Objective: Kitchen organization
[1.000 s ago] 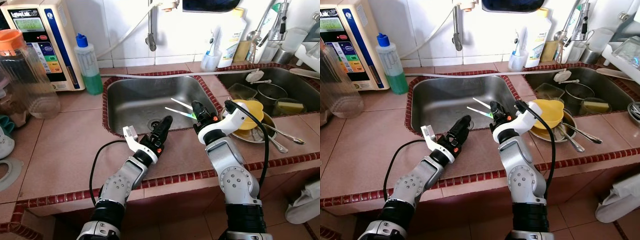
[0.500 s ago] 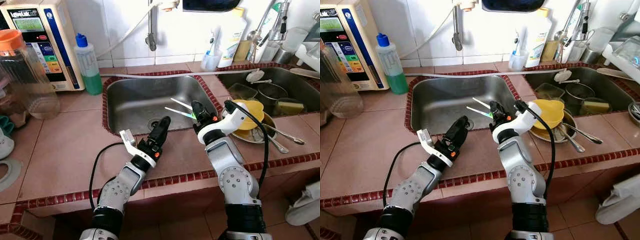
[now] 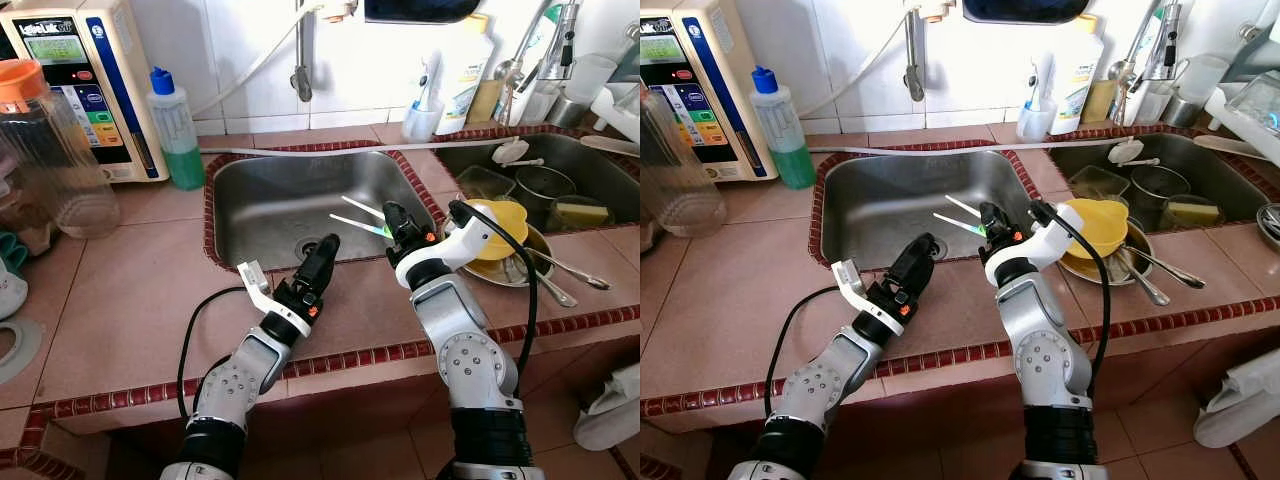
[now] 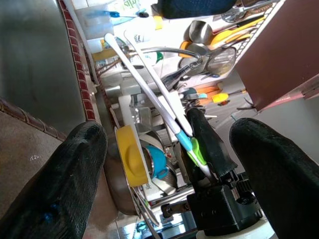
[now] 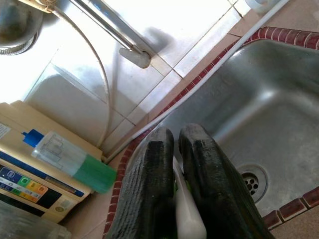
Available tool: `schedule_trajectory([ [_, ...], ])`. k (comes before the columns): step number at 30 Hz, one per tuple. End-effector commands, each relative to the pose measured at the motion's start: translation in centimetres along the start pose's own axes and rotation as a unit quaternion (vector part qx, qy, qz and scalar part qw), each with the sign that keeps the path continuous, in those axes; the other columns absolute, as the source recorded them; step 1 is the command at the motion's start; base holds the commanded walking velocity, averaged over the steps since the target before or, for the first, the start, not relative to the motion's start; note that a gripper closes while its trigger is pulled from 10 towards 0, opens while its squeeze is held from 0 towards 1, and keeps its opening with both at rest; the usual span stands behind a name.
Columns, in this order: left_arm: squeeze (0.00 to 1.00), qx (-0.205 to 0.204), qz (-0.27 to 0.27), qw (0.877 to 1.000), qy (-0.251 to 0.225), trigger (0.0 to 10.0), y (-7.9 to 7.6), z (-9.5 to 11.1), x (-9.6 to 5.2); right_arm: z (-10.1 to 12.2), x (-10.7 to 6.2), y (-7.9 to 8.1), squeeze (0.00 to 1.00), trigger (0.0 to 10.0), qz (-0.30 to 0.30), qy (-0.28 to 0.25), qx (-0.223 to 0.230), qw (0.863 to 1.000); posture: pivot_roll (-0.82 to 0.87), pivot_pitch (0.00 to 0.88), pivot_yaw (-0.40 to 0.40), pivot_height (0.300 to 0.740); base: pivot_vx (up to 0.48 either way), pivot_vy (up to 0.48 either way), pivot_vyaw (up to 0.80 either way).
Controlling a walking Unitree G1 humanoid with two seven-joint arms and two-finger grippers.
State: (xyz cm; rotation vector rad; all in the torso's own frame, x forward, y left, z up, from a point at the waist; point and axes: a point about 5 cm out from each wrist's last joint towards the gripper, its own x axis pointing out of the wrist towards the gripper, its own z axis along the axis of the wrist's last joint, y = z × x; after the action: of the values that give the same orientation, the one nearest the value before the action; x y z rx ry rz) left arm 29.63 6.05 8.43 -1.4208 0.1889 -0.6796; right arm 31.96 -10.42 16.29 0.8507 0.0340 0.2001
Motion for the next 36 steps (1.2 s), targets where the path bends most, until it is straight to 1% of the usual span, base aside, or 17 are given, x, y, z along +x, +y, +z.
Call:
schedule_trajectory([
  [1,1.00,0.415,0.027,0.907,-0.067,10.0,-9.8,4.3,8.9,0.2,-0.1,0.3,0.00,0.0,0.004,-0.005,0.003,1.000,0.06,0.000,0.021,0.740,0.000,0.000,0.00],
  [17,1.00,0.415,0.027,0.907,-0.067,10.0,-9.8,4.3,8.9,0.2,-0.1,0.3,0.00,0.0,0.004,-0.005,0.003,1.000,0.06,0.000,0.021,0.740,0.000,0.000,0.00],
  [18,1.00,0.420,0.025,0.905,-0.068,10.0,-9.9,4.4,8.9,0.3,-0.1,0.3,0.00,0.0,0.004,-0.007,-0.003,1.000,0.06,0.000,0.000,0.740,0.000,0.000,0.00],
  [19,0.00,0.510,0.052,0.855,-0.075,10.0,-9.0,5.7,7.1,2.4,-0.6,-0.4,0.00,10.0,-0.001,-0.039,-0.156,0.987,0.06,0.000,0.000,0.740,0.000,0.000,0.00],
  [20,0.00,0.573,0.069,0.813,-0.076,10.0,-8.5,6.6,5.9,3.8,-1.1,-0.7,0.00,10.0,0.000,-0.060,-0.267,0.962,0.06,0.000,0.000,0.740,0.000,0.000,0.00],
  [21,0.00,0.613,0.077,0.782,-0.074,10.0,-8.2,7.0,5.0,4.6,-1.5,-0.7,0.00,10.0,0.003,-0.072,-0.339,0.938,0.06,0.000,0.000,0.740,0.000,0.000,0.00],
  [22,0.00,0.632,0.081,0.767,-0.073,10.0,-8.0,7.2,4.6,5.0,-1.7,-0.7,0.00,10.0,0.005,-0.078,-0.374,0.924,0.06,0.000,0.000,0.740,0.000,0.000,0.00],
  [24,0.00,0.634,0.078,0.766,-0.076,10.0,-8.2,7.1,4.7,5.0,-1.7,-0.7,0.00,10.0,0.004,-0.078,-0.373,0.924,0.06,0.000,0.000,0.740,0.000,0.000,0.00],
  [27,0.00,0.641,0.070,0.759,-0.084,10.0,-8.7,7.2,4.9,5.0,-1.7,-0.7,0.00,10.0,0.005,-0.080,-0.373,0.925,0.06,0.000,0.000,0.740,0.000,0.000,0.00],
  [29,0.00,0.641,0.069,0.759,-0.085,10.0,-8.8,7.2,4.9,5.0,-1.7,-0.7,0.00,10.0,0.004,-0.080,-0.373,0.925,0.06,0.000,0.000,0.740,0.000,0.000,0.00],
  [33,0.00,0.646,0.067,0.755,-0.090,10.0,-9.1,7.5,4.9,4.9,-1.9,-0.6,0.00,10.0,0.004,-0.085,-0.387,0.918,0.06,0.000,0.000,0.740,0.000,0.000,0.00],
  [36,0.00,0.657,0.065,0.745,-0.099,10.0,-9.5,7.7,4.9,4.9,-2.0,-0.6,0.00,10.0,0.005,-0.088,-0.391,0.916,0.05,0.000,0.000,0.740,0.000,0.000,0.00],
])
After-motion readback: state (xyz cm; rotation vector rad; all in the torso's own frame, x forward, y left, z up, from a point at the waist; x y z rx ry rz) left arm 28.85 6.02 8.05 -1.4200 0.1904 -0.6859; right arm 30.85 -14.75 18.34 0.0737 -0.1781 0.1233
